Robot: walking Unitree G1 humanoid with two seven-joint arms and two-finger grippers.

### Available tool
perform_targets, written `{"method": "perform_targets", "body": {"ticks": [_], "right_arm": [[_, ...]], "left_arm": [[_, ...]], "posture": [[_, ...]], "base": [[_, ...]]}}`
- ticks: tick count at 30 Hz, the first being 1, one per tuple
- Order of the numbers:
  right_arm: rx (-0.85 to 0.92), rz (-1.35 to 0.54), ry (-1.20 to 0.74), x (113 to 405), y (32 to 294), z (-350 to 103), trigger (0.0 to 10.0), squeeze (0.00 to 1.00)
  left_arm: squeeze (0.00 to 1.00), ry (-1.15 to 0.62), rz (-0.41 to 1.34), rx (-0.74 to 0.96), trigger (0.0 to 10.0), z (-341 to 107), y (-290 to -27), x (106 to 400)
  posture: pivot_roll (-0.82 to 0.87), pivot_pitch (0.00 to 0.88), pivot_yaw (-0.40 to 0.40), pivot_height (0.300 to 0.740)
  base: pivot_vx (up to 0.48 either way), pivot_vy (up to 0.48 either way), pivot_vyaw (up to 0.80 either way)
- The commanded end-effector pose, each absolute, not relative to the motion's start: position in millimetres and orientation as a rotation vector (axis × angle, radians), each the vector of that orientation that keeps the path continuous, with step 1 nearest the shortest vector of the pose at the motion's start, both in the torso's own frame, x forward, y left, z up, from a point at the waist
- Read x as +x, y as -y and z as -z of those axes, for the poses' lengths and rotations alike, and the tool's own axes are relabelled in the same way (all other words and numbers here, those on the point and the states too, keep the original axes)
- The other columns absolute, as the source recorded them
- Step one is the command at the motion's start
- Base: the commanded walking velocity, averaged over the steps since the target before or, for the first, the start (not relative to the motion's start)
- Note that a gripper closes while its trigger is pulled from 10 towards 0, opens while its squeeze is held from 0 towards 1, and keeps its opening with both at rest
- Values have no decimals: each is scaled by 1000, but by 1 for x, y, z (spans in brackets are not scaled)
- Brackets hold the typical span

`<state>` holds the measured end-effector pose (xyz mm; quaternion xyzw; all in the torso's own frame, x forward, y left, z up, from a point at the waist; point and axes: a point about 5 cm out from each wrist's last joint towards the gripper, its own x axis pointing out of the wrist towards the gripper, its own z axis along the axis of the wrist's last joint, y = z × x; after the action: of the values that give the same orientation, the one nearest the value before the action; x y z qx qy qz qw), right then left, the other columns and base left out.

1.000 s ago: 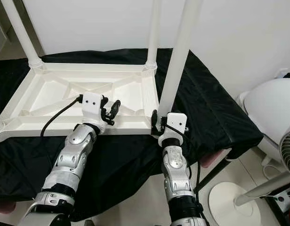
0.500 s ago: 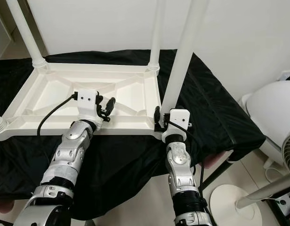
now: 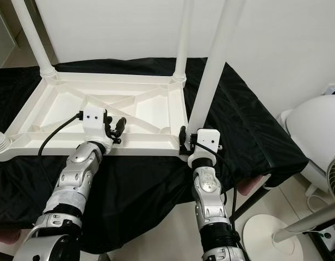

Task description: Building children table

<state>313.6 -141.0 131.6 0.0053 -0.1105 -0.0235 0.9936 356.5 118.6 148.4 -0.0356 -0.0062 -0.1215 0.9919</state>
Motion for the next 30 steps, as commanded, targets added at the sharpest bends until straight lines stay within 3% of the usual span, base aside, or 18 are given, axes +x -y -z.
{"method": "perform_targets", "body": {"ticks": [1,18,30], "right_arm": [[14,59,203,312,142,-126,10000,0],[47,102,173,308,131,-120,10000,0],[60,74,181,306,130,-121,10000,0]], "left_arm": [[0,5,-92,-64,10000,-145,-134,357],[0,21,-153,-97,10000,-141,-141,352],[0,59,-91,-110,10000,-144,-134,350]], "posture": [[16,0,-17,740],[22,0,-23,740],[18,0,-25,740]], "base": [[0,0,0],[0,0,0],[0,0,0]]}}
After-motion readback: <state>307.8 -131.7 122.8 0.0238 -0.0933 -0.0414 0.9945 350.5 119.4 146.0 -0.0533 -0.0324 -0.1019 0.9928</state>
